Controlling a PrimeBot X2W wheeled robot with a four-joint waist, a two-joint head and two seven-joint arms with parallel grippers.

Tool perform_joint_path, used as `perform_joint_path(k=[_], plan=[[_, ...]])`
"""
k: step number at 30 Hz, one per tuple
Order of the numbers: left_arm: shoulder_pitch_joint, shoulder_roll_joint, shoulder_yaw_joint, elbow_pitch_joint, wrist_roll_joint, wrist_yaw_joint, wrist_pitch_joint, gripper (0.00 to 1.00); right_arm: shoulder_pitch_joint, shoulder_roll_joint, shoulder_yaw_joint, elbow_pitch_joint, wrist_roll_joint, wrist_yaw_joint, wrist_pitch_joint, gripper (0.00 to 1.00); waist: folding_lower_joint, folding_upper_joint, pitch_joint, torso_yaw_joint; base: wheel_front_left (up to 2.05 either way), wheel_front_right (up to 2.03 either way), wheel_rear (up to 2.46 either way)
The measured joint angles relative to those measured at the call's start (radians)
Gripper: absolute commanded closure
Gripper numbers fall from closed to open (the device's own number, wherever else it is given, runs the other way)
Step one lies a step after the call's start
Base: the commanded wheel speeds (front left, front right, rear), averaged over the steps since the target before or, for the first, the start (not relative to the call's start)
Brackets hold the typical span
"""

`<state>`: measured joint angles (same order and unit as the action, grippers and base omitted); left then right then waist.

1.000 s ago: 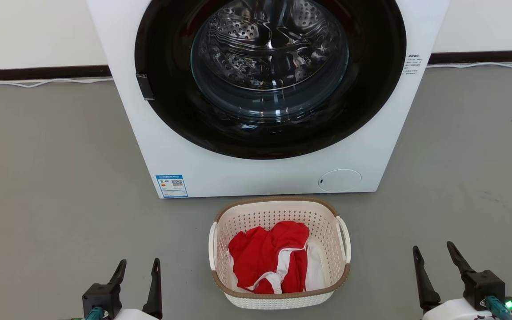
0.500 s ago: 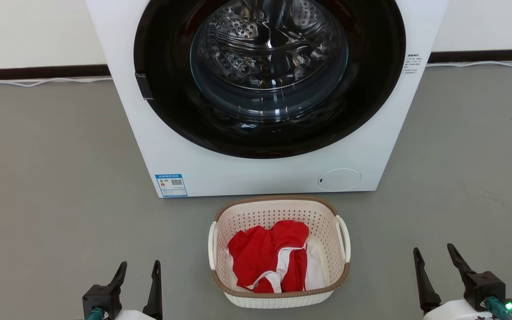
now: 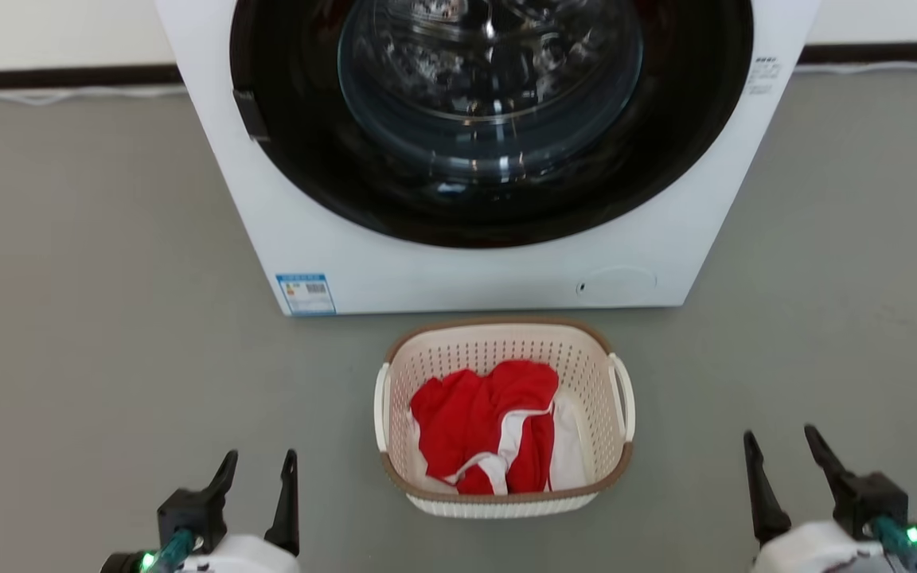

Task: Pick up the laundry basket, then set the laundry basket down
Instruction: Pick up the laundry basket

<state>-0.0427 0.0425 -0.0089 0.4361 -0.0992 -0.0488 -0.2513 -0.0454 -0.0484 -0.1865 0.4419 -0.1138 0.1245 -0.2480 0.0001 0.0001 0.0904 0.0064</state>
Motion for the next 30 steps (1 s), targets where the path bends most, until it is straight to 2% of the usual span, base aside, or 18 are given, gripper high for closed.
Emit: perform_joint_path(k=[7,17,25,30], plan=[[-0.099,-0.002,-0.037,0.081,0.002,-0.009,-0.001,0.0,-0.106,0.001,0.001,0.067,0.001,0.0,0.0,0.0,0.0,0.0,0.081,0.009,0.0,0.0,0.0],[-0.331,-0.006,-0.115,0.267,0.001,-0.01,-0.004,0.0,-0.331,-0.001,0.036,0.267,0.0,0.0,0.0,0.0,0.0,0.0,0.244,0.025,0.0,0.0,0.0],[-0.535,-0.01,-0.192,0.446,-0.077,-0.021,0.015,0.0,-0.498,-0.005,0.035,0.41,-0.02,0.0,0.024,0.0,0.0,0.0,0.38,0.036,0.0,0.0,0.0],[-0.66,-0.012,-0.244,0.516,-0.104,-0.021,0.023,0.0,-0.593,-0.021,0.029,0.455,-0.057,0.0,0.041,0.0,0.0,0.0,0.463,0.042,0.0,0.0,0.0]])
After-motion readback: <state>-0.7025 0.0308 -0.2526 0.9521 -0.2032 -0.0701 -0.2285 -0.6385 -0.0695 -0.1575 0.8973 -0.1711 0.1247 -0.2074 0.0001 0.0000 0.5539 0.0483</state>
